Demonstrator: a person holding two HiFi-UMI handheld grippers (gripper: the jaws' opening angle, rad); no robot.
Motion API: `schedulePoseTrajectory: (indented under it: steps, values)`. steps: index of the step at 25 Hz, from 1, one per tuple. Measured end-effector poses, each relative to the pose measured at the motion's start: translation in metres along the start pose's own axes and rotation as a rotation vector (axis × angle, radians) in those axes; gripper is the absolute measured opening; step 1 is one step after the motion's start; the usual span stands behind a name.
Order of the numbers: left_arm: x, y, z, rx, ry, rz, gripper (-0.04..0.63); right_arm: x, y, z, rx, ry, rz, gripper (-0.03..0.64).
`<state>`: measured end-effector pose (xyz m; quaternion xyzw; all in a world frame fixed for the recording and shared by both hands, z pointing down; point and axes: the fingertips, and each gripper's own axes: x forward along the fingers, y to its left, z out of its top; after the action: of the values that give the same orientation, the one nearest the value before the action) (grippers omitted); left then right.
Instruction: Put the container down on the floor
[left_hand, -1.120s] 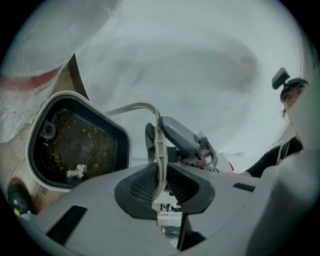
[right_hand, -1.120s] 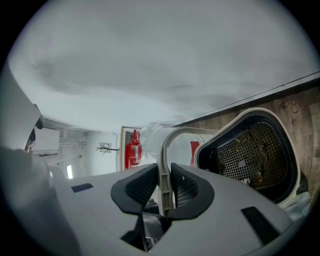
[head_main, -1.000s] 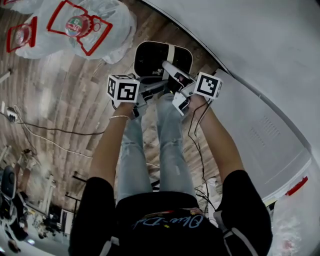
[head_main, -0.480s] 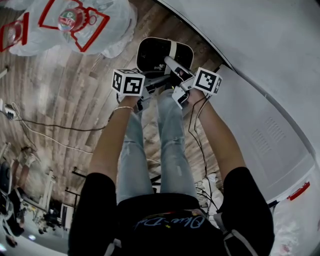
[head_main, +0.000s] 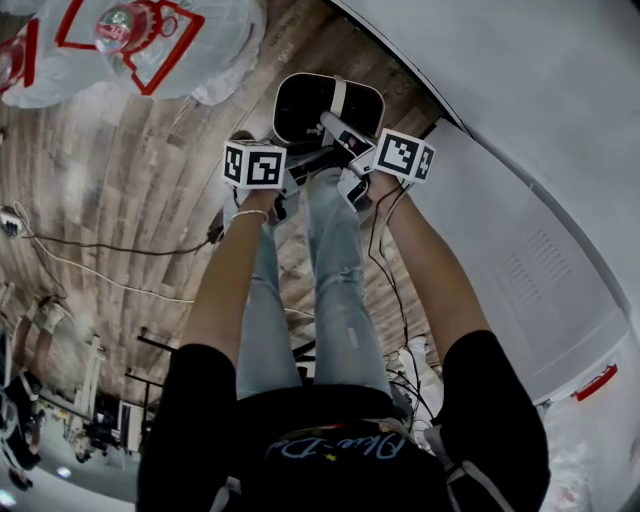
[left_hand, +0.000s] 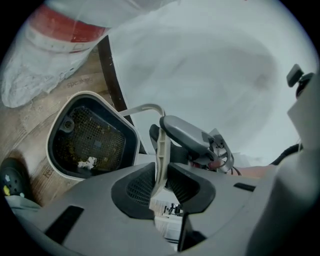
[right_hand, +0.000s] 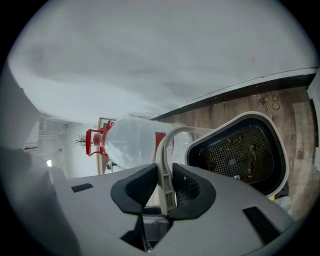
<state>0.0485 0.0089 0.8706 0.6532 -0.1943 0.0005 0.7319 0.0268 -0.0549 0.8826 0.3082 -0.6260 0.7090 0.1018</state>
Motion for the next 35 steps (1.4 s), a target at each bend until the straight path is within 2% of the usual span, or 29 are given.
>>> schedulePoseTrajectory:
  steps: [3,7,12,17,21,25,31,34,35]
  values:
    - [0.004,0.004,-0.004,-0.005,-0.011,0.016,0.061,-0.002,-0.007,-0.002,0.006,0.001,-0.023,0.071]
    - [0.004,0.007,-0.005,-0.051,-0.011,-0.005,0.071,-0.002,-0.008,-0.004,0.010,-0.006,-0.021,0.072]
    - [-0.001,0.012,-0.011,-0.010,0.020,0.024,0.081,0.003,-0.008,-0.014,-0.002,0.024,-0.037,0.077]
    - [-0.012,0.020,-0.015,-0.029,0.029,0.030,0.104,0.014,-0.007,-0.026,-0.036,0.056,-0.068,0.077]
    - [-0.016,0.021,-0.015,-0.012,0.040,0.037,0.124,0.020,-0.006,-0.029,-0.068,0.071,-0.091,0.077]
    - [-0.026,0.028,-0.016,0.019,0.080,0.074,0.137,0.026,-0.005,-0.031,-0.088,0.083,-0.138,0.097]
    - [-0.050,0.044,-0.024,0.038,0.119,0.142,0.152,0.032,-0.001,-0.038,-0.097,0.097,-0.157,0.132]
    - [-0.062,0.054,-0.023,0.041,0.111,0.180,0.155,0.034,-0.002,-0.041,-0.126,0.119,-0.181,0.137]
    - [-0.065,0.057,-0.023,0.036,0.096,0.193,0.181,0.035,-0.002,-0.044,-0.131,0.128,-0.187,0.150]
